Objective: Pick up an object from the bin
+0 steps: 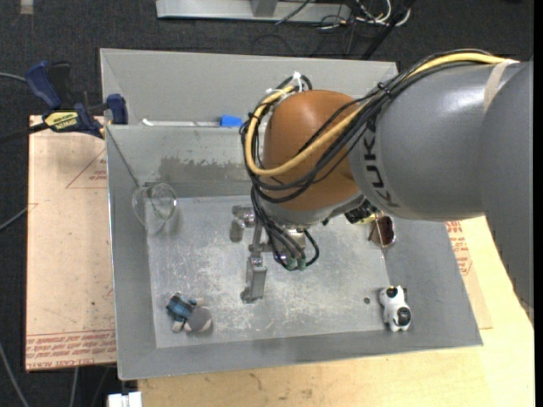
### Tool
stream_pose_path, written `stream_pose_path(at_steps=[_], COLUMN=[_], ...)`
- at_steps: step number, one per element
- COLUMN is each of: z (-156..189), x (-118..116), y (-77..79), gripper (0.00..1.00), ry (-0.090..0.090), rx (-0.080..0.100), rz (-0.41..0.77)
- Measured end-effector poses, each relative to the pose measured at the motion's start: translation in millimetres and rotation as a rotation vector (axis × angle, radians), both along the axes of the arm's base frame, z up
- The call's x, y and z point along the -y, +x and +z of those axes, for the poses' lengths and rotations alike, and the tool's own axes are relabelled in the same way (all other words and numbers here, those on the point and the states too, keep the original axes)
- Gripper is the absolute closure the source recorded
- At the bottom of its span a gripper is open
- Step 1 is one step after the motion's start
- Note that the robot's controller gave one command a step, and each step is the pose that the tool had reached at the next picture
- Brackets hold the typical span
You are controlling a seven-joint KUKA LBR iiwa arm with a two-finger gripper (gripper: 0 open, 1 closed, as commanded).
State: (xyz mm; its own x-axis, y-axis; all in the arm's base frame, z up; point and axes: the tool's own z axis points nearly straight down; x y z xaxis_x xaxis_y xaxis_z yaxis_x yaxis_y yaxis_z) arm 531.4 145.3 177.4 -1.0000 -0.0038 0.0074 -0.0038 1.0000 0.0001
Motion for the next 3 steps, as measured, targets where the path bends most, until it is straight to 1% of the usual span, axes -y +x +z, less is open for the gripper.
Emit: stream_pose_path(at_steps=[1,2,3], z=[4.7,-42.8,-45.8], x=[0.9,-33.7,-63.3], y=[1.7,-16.8,-45.9], gripper=[0.00,0.00,0.00], ry=[0.001,0.002,0.003], rx=[0.008,0.010,0.006], rz=[-0.004,0.121,0.222])
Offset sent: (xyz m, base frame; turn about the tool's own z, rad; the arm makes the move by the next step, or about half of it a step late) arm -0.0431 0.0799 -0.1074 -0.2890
